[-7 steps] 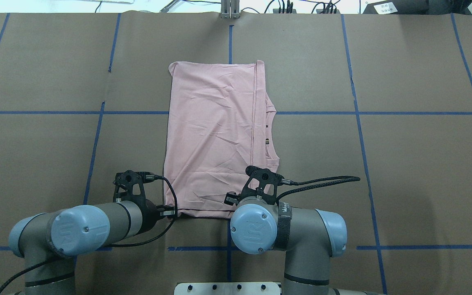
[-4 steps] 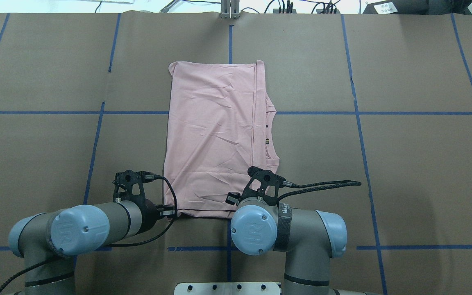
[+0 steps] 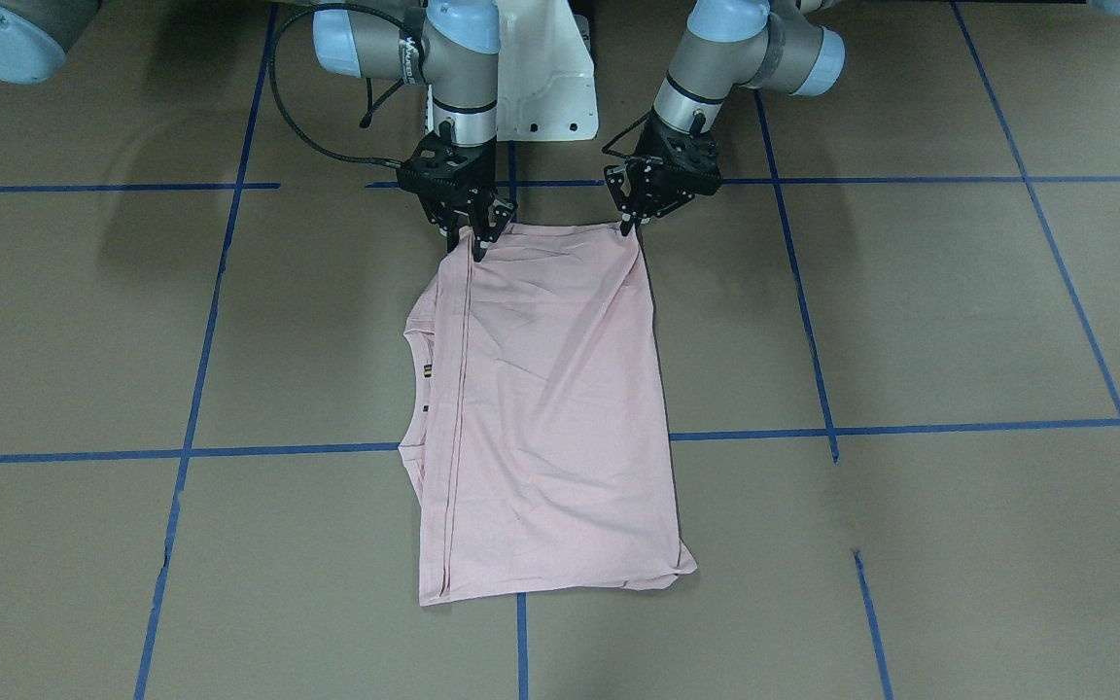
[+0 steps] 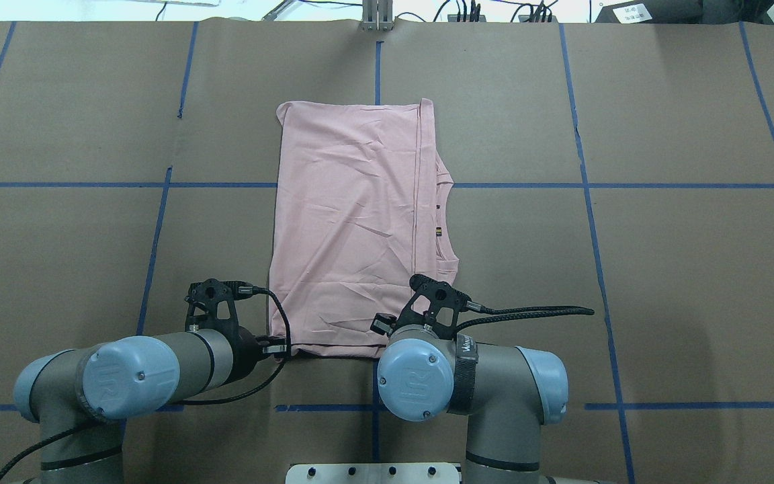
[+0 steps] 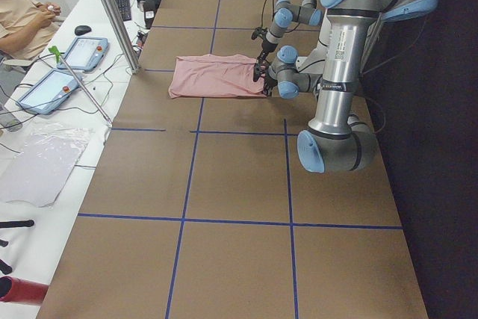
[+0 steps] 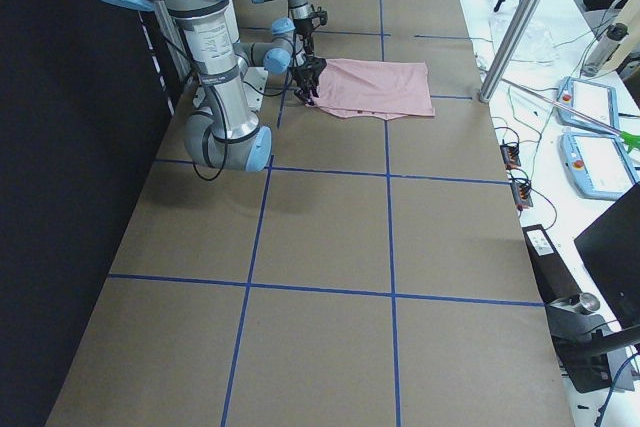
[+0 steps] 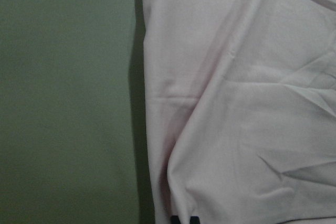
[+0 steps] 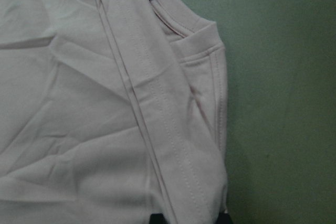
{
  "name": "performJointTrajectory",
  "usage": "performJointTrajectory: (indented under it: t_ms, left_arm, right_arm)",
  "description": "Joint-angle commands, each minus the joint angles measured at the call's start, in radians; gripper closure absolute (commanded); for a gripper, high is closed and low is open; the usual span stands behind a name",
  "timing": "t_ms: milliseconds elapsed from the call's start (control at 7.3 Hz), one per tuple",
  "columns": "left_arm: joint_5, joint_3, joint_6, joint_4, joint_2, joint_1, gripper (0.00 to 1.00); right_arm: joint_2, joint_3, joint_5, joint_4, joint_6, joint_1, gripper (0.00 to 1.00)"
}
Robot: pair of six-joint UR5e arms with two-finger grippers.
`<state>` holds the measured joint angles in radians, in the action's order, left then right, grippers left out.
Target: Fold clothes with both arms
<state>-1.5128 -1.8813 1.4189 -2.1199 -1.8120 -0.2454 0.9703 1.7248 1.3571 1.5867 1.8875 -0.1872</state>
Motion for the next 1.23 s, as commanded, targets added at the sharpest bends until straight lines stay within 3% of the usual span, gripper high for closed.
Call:
performJointTrajectory:
  t_ms: [0, 685, 822, 959, 1096]
  left_arm:
    - [-0.001, -0.004, 0.0, 0.0, -0.004, 0.0, 1.0]
    - [-0.007, -0.025, -0.003, 0.002, -0.007, 0.0, 1.0]
    - [-0.01, -0.072, -0.005, 0.017, 0.0, -0.005, 1.0]
    - [-0.013, -0.166, -0.006, 0.111, -0.007, -0.005, 1.0]
    - [-0.053, -0.296, -0.005, 0.227, -0.009, -0.003, 1.0]
  right_arm:
    - [0.001, 0.006, -0.003, -0.001, 0.004, -0.003, 1.0]
    - [0.005, 0.028, -0.001, 0.001, -0.004, -0.009, 1.0]
    - [0.024, 0.085, 0.0, 0.006, -0.007, -0.012, 1.0]
    - [0.071, 0.182, 0.005, 0.031, -0.008, -0.012, 1.0]
    - [0.085, 0.316, 0.008, 0.143, -0.008, -0.003, 1.0]
